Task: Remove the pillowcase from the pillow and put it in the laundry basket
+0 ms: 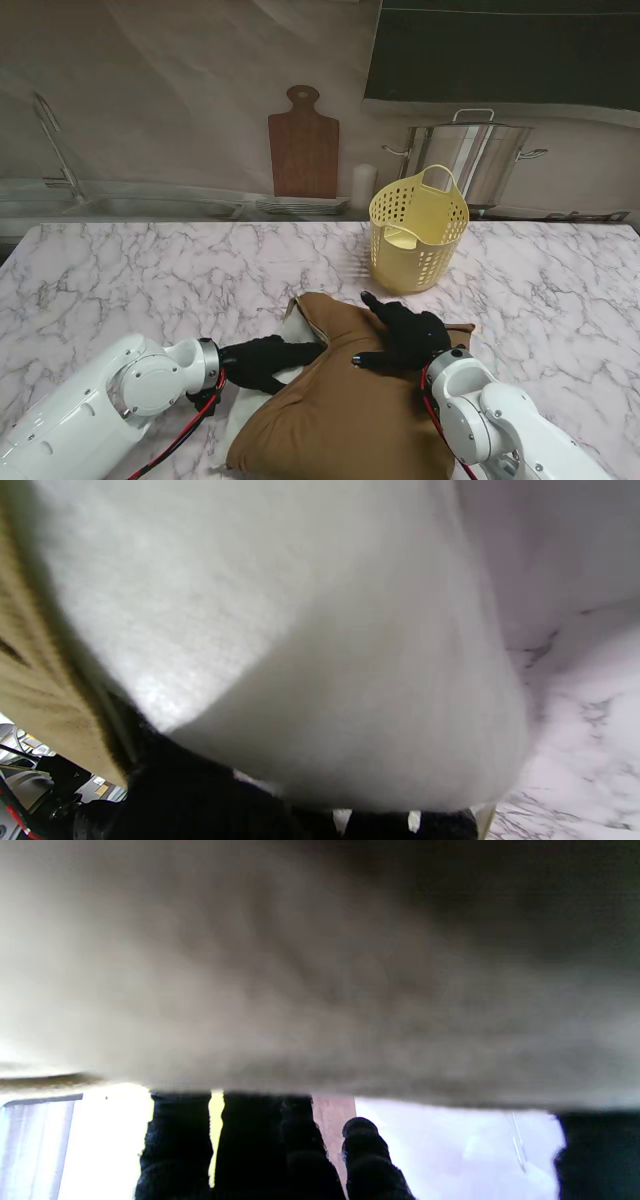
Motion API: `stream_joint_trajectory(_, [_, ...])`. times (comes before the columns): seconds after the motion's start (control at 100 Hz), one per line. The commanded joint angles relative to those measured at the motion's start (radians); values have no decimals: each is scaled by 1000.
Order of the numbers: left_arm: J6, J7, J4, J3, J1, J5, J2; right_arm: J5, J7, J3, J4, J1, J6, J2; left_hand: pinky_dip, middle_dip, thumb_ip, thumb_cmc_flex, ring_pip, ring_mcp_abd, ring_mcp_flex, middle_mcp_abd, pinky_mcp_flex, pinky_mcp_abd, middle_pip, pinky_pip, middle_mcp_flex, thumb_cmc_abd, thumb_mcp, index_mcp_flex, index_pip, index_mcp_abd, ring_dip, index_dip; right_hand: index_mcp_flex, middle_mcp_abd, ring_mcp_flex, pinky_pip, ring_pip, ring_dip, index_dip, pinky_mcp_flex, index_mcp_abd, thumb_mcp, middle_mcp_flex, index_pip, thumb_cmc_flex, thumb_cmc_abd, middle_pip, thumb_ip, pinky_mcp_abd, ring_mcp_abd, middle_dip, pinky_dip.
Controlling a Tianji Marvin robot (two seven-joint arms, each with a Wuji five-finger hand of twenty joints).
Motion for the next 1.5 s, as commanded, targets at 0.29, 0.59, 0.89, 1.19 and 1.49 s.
stream_joint_trajectory(0.29, [23, -64, 55, 21, 34, 19, 16, -34, 54, -22, 57, 24, -27, 1, 10, 25, -2, 23, 151, 38, 98, 143, 9, 104, 69, 519, 27, -87, 7, 13, 69, 19, 43, 30, 633, -198, 392, 164, 460, 8, 243, 131, -327, 132, 801, 972, 710, -102, 480, -71, -63, -245, 413, 13])
stream_joint_trajectory(0.59, [52, -115, 38, 28, 24, 30, 25, -167, 116, 148, -28, -106, -29, 4, 10, 23, -2, 16, 146, 39, 86, 151, 5, 101, 63, 509, 12, -84, 7, 9, 69, 23, 40, 27, 650, -161, 392, 169, 531, 22, 421, 136, -354, 214, 792, 989, 718, -86, 534, -87, -63, -261, 508, 6])
stream_joint_trajectory(0.89, [76, -168, 33, 44, 4, 23, 35, -224, 99, 240, -44, -190, 36, -4, 10, 22, -2, 7, 142, 38, 76, 153, 2, 96, 60, 496, 2, -85, 5, 3, 69, 27, 37, 25, 660, -148, 401, 172, 543, 22, 445, 143, -337, 235, 804, 986, 719, -99, 532, -84, -60, -257, 522, 5])
stream_joint_trajectory(1.19, [77, -182, 20, 10, 22, 49, 36, -186, 67, 235, -30, -189, 54, -7, 13, 21, -2, -1, 142, 40, 73, 165, 6, 95, 60, 488, 0, -89, 6, 0, 69, 36, 36, 24, 650, -157, 394, 167, 526, 14, 443, 138, -336, 228, 798, 965, 712, -91, 517, -85, -57, -255, 525, 1])
stream_joint_trajectory(1.49, [70, -98, -50, -102, 84, 132, 12, -150, -2, 182, -21, -148, -18, -8, 21, 27, -1, 4, 150, 39, 85, 176, 19, 96, 64, 495, 14, -91, 10, -1, 70, 41, 39, 23, 643, -191, 381, 155, 479, 2, 426, 134, -362, 207, 792, 957, 708, -75, 491, -89, -53, -245, 519, -8])
